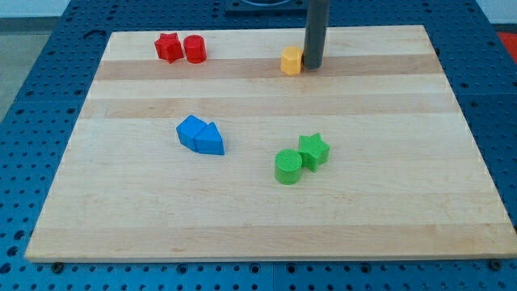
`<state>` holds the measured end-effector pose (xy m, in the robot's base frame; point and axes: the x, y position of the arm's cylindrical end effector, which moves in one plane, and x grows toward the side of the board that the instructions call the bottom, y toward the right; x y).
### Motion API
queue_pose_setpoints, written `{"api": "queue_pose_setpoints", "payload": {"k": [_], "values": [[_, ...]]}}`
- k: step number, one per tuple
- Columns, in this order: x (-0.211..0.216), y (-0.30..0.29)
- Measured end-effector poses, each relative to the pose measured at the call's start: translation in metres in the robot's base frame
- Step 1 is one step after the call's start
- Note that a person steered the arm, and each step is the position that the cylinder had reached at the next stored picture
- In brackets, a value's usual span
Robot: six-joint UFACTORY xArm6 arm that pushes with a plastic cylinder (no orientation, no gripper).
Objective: Slide the yellow hexagon slightly left
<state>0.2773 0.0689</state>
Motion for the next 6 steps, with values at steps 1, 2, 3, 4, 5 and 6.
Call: {"api": "queue_pose_setpoints", "payload": {"k": [1, 2, 3, 4, 5, 6], "values": [[-0.027, -0.024], [-0.030, -0.018], [-0.010, 0.030], [0.008, 0.050], [0.010, 0.031], [-0.012, 0.012]]}}
